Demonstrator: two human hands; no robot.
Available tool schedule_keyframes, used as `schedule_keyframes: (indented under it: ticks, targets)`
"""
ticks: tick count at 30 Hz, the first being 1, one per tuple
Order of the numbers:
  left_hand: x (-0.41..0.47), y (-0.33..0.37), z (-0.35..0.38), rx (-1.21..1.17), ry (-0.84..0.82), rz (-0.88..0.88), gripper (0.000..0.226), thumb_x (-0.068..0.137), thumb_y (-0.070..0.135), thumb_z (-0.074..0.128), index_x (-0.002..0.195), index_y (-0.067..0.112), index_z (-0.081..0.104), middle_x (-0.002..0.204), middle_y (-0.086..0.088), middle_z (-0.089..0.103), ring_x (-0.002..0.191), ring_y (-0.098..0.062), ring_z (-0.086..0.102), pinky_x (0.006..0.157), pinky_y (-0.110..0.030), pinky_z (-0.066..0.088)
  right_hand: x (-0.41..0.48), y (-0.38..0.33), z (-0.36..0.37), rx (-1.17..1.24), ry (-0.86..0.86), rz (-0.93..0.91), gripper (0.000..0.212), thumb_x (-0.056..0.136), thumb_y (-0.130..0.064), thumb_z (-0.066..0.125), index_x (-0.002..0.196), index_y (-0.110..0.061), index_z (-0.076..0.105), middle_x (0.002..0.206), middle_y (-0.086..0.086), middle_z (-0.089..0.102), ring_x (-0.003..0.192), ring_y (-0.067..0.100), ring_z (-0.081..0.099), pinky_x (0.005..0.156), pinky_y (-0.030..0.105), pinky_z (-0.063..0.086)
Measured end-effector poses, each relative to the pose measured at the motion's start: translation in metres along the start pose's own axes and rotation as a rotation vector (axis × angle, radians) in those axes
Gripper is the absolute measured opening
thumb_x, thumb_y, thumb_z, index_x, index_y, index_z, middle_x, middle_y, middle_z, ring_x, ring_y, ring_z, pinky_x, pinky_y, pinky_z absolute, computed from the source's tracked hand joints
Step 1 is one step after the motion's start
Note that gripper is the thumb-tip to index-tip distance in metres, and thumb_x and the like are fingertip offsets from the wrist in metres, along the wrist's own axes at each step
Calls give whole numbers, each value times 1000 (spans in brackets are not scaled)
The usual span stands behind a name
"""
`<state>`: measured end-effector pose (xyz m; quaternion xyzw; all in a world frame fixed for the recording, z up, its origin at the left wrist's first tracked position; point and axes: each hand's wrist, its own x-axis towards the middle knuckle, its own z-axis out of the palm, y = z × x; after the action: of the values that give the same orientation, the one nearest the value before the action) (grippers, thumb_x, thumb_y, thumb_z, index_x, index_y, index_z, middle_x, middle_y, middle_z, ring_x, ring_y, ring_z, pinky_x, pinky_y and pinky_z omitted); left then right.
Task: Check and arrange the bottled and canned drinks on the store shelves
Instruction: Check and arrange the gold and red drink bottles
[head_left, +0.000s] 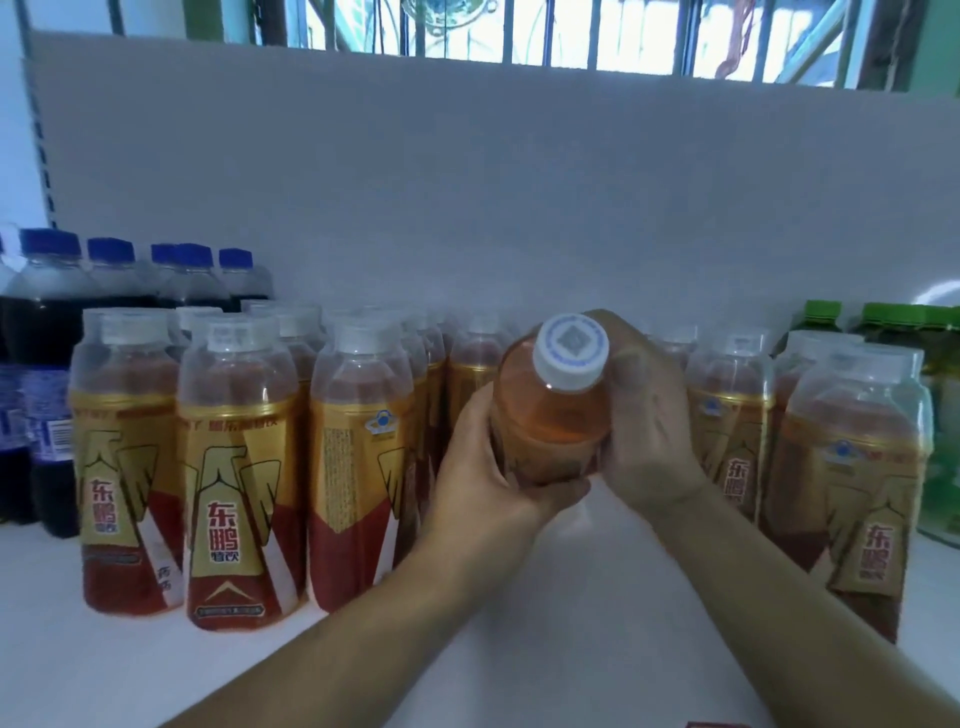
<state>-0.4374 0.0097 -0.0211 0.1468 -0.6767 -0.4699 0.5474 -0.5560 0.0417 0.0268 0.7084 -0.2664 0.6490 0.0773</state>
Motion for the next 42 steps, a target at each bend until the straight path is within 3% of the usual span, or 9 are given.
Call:
schedule_keyframes:
  ticks: [7, 11, 17, 19, 22, 28, 33, 37, 42]
  targets:
    - [-4, 4, -1, 68, -61, -5, 83, 66, 4, 90, 131, 38, 52, 115, 3, 71, 111, -17, 67, 97, -50, 53, 3, -2, -1, -12, 49, 160, 55, 90, -81, 34, 103, -36, 64, 93, -20, 72, 92, 5, 69, 78, 25, 52]
    - [-9, 11, -1, 221, -65, -74, 78, 61, 32, 91, 125, 49, 49, 113, 15, 71, 110, -10, 67, 97, -45, 53, 8, -11, -13, -109, -232, 384, 53, 72, -64, 75, 113, -49, 45, 100, -48, 59, 97, -20, 59, 77, 3, 45]
    - [-26, 55, -14, 666, -91, -27, 111, 85, 38, 74, 154, 42, -12, 152, 30, 15, 138, 8, 22, 117, -21, 27, 4, -11, -5, -241, -141, 493, 49, 62, -65, 73, 102, -44, 54, 98, -27, 60, 88, -25, 53, 71, 2, 41]
    - [-33, 71, -28, 834, -31, 287, 85, 94, 35, 63, 157, 36, 6, 146, 29, 27, 133, 15, 21, 110, -8, 20, 1, -6, 2, -251, -144, 532, 70, 59, -76, 77, 112, -34, 58, 101, -23, 63, 91, -19, 57, 74, 5, 43]
    - [-29, 82, -52, 1101, 26, 665, 52, 92, 34, 52, 142, 23, 46, 137, 7, 57, 129, 0, 43, 114, -18, 25, -2, 3, 13, -244, -180, 590, 102, 51, -90, 66, 128, -24, 57, 118, -14, 68, 109, -1, 63, 92, 23, 52]
    - [-1, 92, -79, 1482, 46, 567, 40, 86, 28, 57, 125, 20, 63, 130, -1, 63, 131, -22, 49, 117, -40, 19, 2, 0, 10, -196, -334, 849, 108, 57, -48, 95, 146, -21, 41, 130, -8, 63, 116, 12, 63, 103, 39, 52]
    - [-2, 81, -84, 1428, 48, 511, 34, 87, 23, 63, 120, 21, 64, 130, -1, 60, 126, -21, 49, 110, -33, 23, 1, -11, 6, -383, -438, 916, 69, 71, -31, 90, 123, -23, 46, 107, -7, 65, 97, 14, 66, 69, 30, 56]
    - [0, 77, -80, 1404, 107, 540, 32, 84, 27, 54, 112, 20, 68, 125, 0, 61, 121, -21, 48, 108, -38, 32, 0, -10, 24, -365, -388, 911, 61, 70, -26, 90, 117, -24, 50, 107, -5, 65, 101, 18, 66, 89, 40, 59]
    - [0, 69, -78, 1411, 109, 533, 37, 83, 34, 44, 105, 19, 69, 128, -2, 58, 126, -24, 44, 110, -43, 31, -4, -10, 33, -275, -367, 903, 58, 75, -24, 87, 121, -19, 52, 109, -5, 67, 100, 15, 66, 85, 33, 58]
